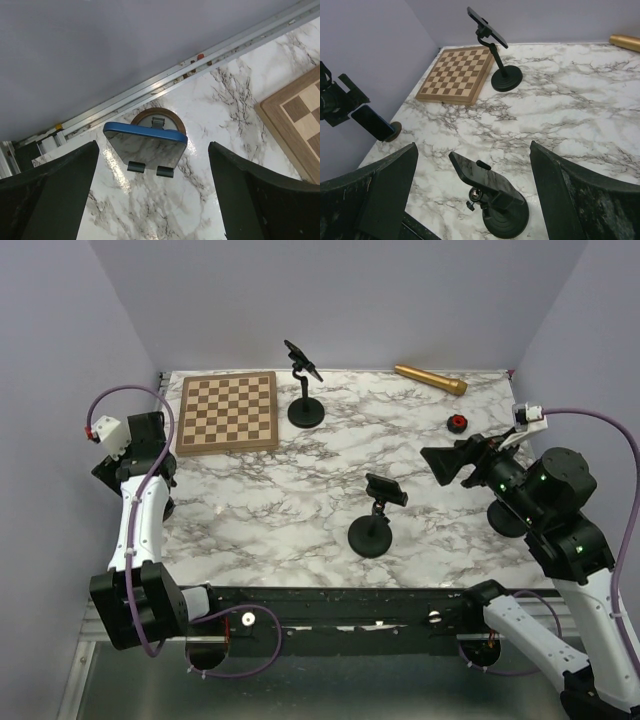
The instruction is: Remove the phone from the phone stand
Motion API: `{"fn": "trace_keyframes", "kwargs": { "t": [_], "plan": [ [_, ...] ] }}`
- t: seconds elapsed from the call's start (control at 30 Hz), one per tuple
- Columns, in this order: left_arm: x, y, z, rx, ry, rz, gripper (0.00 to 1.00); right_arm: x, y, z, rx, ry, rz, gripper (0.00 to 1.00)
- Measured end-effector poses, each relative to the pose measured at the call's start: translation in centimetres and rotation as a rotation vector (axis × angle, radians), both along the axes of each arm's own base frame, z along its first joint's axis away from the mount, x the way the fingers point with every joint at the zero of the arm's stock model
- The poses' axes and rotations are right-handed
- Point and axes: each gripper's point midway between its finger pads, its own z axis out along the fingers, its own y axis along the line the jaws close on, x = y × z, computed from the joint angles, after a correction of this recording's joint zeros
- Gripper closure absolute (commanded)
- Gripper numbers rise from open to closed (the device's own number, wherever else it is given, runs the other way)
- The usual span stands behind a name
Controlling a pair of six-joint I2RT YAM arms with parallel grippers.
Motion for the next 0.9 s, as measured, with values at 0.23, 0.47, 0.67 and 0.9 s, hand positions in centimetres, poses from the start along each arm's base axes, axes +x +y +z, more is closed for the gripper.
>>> {"fn": "trace_keyframes", "kwargs": {
  "t": [0.23, 0.47, 0.67, 0.9],
  "plan": [
    [-0.2, 0.4, -0.1, -0.025, -0.046, 0.061, 0.01, 1.0, 1.5, -0.7, 0.019, 0.062, 0.045, 0.00],
    [-0.7, 1.2, -1.5, -0.039, -0.025, 0.104, 0.01, 0.9, 2.0, -0.5, 0.065, 0.090, 0.059, 0.00],
    [-0.5, 1.3, -2.2, -0.046, -0.008, 0.096, 0.02, 1.1, 2.3, -0.1, 0.092, 0.100, 0.063, 0.00],
    [0.0, 1.3, -2.9, -0.046, 0.015, 0.073, 0.01, 1.8, 3.1, -0.3, 0.118, 0.126, 0.081, 0.00]
  ]
}}
